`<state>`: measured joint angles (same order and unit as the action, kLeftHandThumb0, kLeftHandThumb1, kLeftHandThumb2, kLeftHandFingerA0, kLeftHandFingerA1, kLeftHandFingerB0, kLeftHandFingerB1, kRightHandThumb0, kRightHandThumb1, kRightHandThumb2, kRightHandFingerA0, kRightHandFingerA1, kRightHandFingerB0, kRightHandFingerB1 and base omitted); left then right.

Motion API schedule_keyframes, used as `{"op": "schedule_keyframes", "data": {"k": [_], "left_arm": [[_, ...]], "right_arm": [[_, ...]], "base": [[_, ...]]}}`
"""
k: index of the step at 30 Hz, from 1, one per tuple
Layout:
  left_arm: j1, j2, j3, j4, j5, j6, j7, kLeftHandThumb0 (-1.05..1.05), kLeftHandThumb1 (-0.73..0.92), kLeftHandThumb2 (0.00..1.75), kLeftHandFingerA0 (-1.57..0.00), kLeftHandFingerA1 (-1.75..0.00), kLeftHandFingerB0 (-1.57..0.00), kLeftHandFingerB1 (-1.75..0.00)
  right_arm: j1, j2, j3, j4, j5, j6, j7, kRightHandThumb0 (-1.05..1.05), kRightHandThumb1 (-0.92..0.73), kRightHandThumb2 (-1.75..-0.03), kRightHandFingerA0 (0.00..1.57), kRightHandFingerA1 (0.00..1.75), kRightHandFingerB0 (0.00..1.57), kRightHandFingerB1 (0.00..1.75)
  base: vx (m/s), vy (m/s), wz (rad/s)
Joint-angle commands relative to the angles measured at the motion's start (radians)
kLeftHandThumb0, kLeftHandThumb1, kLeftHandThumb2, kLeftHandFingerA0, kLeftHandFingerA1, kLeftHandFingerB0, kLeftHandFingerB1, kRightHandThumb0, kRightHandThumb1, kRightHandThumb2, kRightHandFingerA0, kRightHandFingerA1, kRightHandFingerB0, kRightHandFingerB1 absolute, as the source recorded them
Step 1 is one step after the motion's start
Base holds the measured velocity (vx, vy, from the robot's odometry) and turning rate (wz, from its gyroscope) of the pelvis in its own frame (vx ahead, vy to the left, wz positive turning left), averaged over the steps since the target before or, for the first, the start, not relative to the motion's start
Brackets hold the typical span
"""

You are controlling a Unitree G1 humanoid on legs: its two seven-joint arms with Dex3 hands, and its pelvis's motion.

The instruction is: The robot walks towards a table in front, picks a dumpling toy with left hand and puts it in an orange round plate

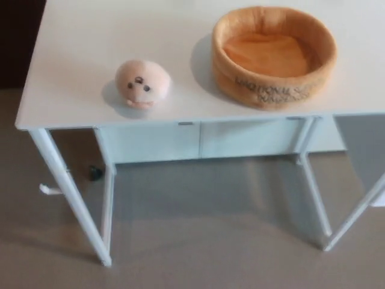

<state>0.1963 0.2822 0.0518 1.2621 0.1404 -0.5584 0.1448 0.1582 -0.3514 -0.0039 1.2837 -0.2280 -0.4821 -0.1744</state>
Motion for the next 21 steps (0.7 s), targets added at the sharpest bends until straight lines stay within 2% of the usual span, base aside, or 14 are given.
{"op": "schedule_keyframes", "data": {"k": [1, 3, 8, 18, 21], "left_arm": [[0.005, 0.014, 0.001, 0.003, 0.005, -0.005, 0.016, -0.2, 0.7, 0.61, -0.38, -0.36, -0.32, -0.31], [0.007, 0.014, 0.0, 0.0, 0.005, -0.007, 0.015, -0.2, 0.71, 0.6, -0.38, -0.35, -0.32, -0.3], [0.005, 0.017, -0.004, 0.001, 0.009, -0.003, 0.016, -0.2, 0.71, 0.6, -0.37, -0.35, -0.32, -0.3], [0.016, 0.017, -0.004, -0.002, 0.006, -0.015, 0.016, -0.19, 0.7, 0.61, -0.4, -0.36, -0.33, -0.31], [0.017, 0.016, 0.0, -0.002, -0.001, -0.016, 0.007, -0.19, 0.7, 0.6, -0.37, -0.35, -0.33, -0.31]], "right_arm": [[0.004, -0.007, 0.002, 0.001, 0.003, -0.003, 0.003, -0.37, -0.69, -0.6, 0.81, 0.48, 0.41, 0.33], [0.002, -0.008, 0.001, 0.004, 0.005, 0.005, 0.014, -0.39, -0.69, -0.61, 0.85, 0.52, 0.41, 0.33], [0.002, -0.004, 0.001, 0.007, 0.004, 0.008, 0.011, -0.37, -0.69, -0.61, 0.81, 0.49, 0.4, 0.33], [0.017, -0.008, 0.012, -0.005, -0.004, 0.009, 0.005, -0.38, -0.67, -0.6, 0.78, 0.47, 0.41, 0.33], [0.015, -0.005, 0.014, 0.009, -0.005, 0.004, 0.0, -0.38, -0.68, -0.61, 0.83, 0.48, 0.42, 0.33]], "base": [[0.22, 0.336, 0.03], [0.19, 0.243, 0.05], [0.14, 0.05, 0.09], [0.13, -0.131, 0.06], [0.03, -0.063, -0.05]]}}
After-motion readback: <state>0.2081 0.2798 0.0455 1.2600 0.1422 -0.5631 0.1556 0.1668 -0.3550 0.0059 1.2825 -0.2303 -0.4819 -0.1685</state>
